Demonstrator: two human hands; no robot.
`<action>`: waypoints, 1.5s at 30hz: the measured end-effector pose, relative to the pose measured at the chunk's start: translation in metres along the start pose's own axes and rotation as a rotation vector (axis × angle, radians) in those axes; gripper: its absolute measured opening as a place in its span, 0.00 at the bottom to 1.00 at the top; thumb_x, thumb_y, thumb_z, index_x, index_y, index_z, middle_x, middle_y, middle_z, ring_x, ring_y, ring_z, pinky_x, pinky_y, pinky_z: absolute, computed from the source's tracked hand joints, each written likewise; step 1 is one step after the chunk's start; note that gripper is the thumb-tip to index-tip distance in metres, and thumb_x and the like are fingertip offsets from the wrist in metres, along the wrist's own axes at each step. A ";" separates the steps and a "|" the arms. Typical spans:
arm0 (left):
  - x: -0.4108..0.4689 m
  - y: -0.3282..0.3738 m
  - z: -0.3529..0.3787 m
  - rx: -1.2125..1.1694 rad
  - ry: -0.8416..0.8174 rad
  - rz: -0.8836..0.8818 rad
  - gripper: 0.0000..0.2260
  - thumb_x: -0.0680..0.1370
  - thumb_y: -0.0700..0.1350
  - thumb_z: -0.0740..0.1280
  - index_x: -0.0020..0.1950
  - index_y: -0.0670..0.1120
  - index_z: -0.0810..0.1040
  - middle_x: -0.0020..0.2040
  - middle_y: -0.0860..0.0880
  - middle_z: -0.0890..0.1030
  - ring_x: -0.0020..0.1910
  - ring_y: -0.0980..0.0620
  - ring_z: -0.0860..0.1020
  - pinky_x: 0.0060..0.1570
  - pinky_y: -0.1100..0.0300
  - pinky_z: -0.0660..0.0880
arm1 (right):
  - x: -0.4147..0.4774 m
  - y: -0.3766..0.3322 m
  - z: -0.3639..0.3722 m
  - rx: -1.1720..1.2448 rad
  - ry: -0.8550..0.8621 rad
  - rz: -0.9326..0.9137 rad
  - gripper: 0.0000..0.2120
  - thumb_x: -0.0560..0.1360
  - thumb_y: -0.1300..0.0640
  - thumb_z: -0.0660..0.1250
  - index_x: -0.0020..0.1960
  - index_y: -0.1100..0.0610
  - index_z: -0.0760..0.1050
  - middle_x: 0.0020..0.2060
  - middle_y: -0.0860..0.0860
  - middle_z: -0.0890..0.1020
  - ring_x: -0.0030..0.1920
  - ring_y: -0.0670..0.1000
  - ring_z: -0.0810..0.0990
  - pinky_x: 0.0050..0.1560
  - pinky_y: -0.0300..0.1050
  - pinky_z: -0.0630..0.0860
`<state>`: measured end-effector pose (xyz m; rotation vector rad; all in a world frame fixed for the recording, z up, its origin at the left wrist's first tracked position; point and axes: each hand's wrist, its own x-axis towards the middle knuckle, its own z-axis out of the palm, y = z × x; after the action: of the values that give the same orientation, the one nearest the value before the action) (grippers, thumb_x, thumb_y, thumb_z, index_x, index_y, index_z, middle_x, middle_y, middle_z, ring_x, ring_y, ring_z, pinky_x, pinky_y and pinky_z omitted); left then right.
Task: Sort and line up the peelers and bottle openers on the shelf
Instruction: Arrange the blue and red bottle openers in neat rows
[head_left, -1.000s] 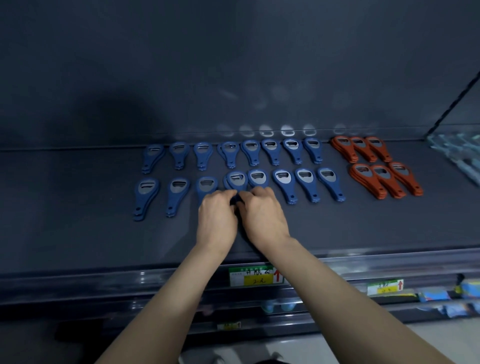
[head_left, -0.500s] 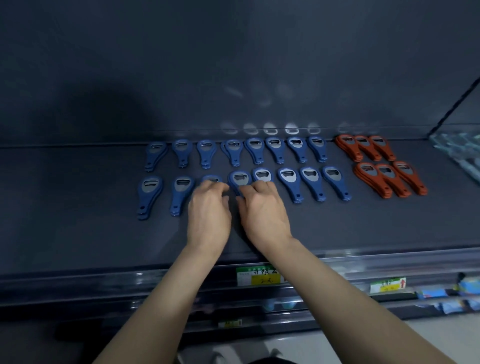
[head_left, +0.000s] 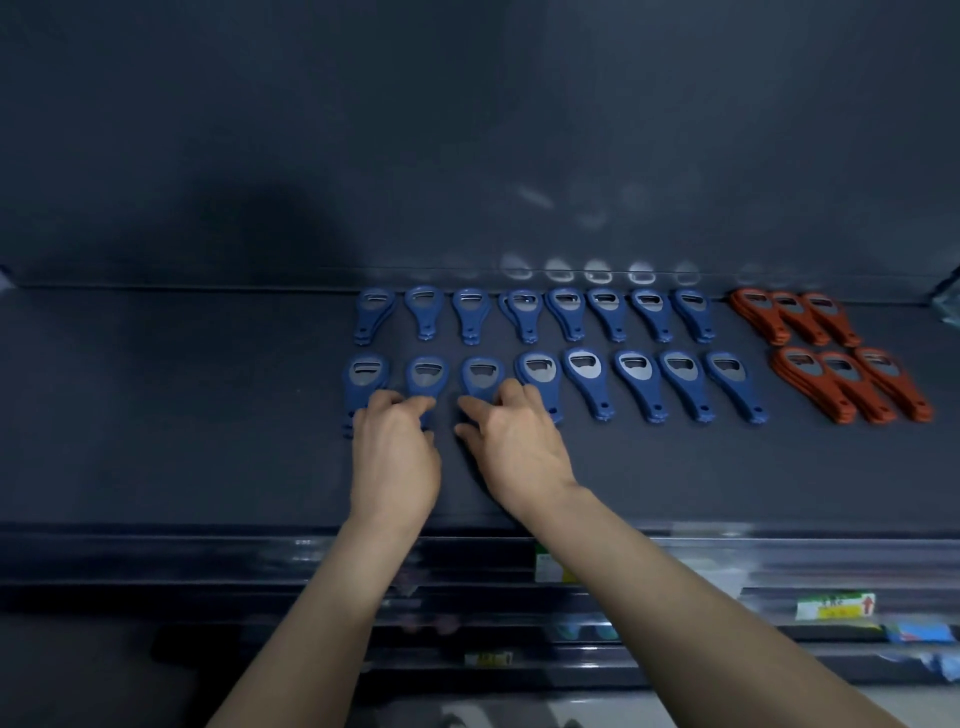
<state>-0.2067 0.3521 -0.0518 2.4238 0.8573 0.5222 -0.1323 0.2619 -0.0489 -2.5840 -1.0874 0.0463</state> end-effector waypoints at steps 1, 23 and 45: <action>0.000 -0.001 0.001 -0.008 0.008 0.015 0.18 0.75 0.30 0.63 0.64 0.41 0.76 0.58 0.42 0.75 0.57 0.45 0.73 0.53 0.64 0.66 | 0.000 0.000 0.001 -0.008 0.003 -0.007 0.16 0.80 0.52 0.59 0.65 0.56 0.72 0.53 0.58 0.70 0.57 0.58 0.67 0.52 0.49 0.69; 0.005 -0.004 0.007 0.031 0.017 0.124 0.08 0.76 0.32 0.63 0.50 0.34 0.81 0.51 0.40 0.79 0.51 0.45 0.77 0.52 0.55 0.74 | -0.005 -0.002 0.008 -0.009 0.046 0.085 0.14 0.81 0.55 0.56 0.61 0.61 0.72 0.53 0.57 0.73 0.57 0.56 0.68 0.51 0.44 0.67; 0.005 -0.007 0.000 0.094 -0.017 0.152 0.06 0.77 0.35 0.62 0.45 0.37 0.79 0.46 0.43 0.77 0.44 0.47 0.76 0.46 0.55 0.72 | 0.003 -0.012 0.015 0.001 0.069 0.070 0.12 0.80 0.54 0.58 0.56 0.62 0.73 0.51 0.58 0.73 0.55 0.56 0.68 0.50 0.45 0.66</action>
<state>-0.2065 0.3602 -0.0546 2.5902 0.7085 0.5268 -0.1410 0.2765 -0.0589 -2.6014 -0.9725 -0.0250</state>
